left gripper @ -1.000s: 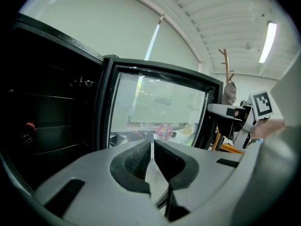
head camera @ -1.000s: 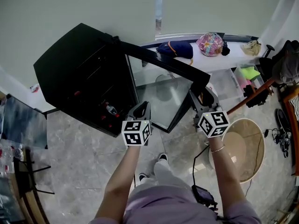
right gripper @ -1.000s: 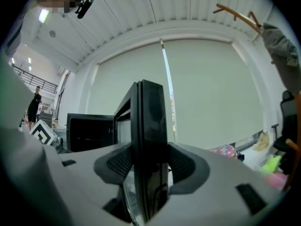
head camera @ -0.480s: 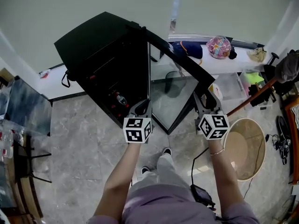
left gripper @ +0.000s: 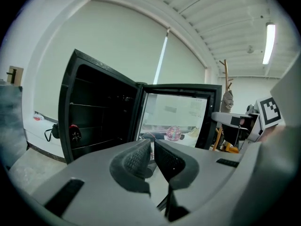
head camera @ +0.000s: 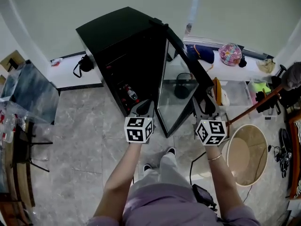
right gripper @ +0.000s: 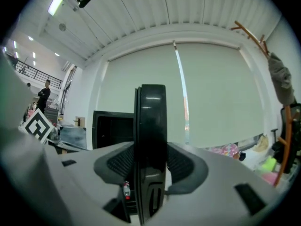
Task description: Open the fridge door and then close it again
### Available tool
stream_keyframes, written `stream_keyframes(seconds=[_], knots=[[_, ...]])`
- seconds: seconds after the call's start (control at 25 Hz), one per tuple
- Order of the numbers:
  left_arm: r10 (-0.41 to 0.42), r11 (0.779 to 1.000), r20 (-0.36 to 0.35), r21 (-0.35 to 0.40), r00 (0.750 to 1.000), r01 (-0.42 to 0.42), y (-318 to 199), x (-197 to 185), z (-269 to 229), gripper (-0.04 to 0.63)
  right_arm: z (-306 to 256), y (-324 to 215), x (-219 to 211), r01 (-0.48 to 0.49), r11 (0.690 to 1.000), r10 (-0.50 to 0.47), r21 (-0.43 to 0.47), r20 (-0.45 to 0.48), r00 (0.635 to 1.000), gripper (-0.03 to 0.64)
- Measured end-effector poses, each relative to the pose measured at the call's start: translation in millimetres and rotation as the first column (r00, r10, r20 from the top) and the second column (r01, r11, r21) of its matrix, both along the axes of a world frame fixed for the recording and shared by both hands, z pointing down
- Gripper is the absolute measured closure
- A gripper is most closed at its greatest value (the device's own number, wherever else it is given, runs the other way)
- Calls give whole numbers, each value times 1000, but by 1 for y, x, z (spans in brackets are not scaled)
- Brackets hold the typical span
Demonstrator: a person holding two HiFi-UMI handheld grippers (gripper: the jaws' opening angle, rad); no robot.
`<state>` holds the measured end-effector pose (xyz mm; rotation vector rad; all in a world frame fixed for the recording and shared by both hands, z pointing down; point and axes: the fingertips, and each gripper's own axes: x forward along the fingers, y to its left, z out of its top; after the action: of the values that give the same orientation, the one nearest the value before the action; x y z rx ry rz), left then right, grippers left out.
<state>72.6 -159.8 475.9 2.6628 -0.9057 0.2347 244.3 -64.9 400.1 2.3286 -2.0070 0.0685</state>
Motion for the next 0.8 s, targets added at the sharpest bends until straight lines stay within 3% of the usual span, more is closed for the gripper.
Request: stream_keyframes(seconds=[0.8], knots=[[-110, 994, 30, 25, 994, 109, 7, -83, 7, 572, 4, -26, -119, 243, 970, -243, -3, 8, 970, 411]])
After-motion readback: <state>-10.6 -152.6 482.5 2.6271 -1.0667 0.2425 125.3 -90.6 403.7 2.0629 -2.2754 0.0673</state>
